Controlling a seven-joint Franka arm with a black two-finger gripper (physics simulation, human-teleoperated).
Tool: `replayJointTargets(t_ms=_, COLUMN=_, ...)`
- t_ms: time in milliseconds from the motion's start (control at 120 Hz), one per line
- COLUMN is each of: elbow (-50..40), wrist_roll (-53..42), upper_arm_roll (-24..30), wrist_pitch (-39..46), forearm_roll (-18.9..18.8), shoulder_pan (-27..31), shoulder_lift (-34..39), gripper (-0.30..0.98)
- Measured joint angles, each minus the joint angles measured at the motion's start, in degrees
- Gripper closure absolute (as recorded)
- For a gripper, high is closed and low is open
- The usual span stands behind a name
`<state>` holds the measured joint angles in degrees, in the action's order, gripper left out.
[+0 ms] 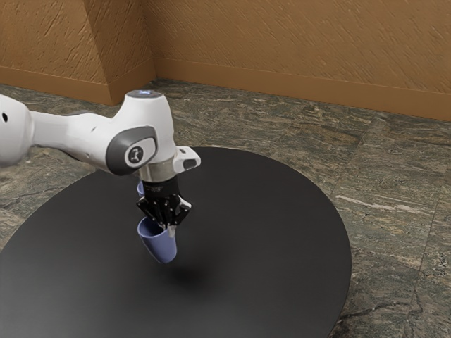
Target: Place the right cup onto the left cup
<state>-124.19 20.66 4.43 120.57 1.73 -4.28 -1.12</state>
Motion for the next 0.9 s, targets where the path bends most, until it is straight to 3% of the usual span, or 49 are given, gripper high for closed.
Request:
replayJointTargets(t_ms=575, elbow=16.2, wrist_roll=-2.2, upper_arm_roll=-1.0, wrist_pitch=-16.3, forearm_roll=-3.1, shoulder_pan=-0.1, shoulder_lift=0.1, gripper=0.79)
replayJointTargets(t_ms=900, elbow=22.7, wrist_roll=-4.8, upper_arm_roll=-2.8, wrist_pitch=-20.2, forearm_roll=-3.5, shoulder_pan=0.8, shoulder_lift=-2.6, gripper=0.79)
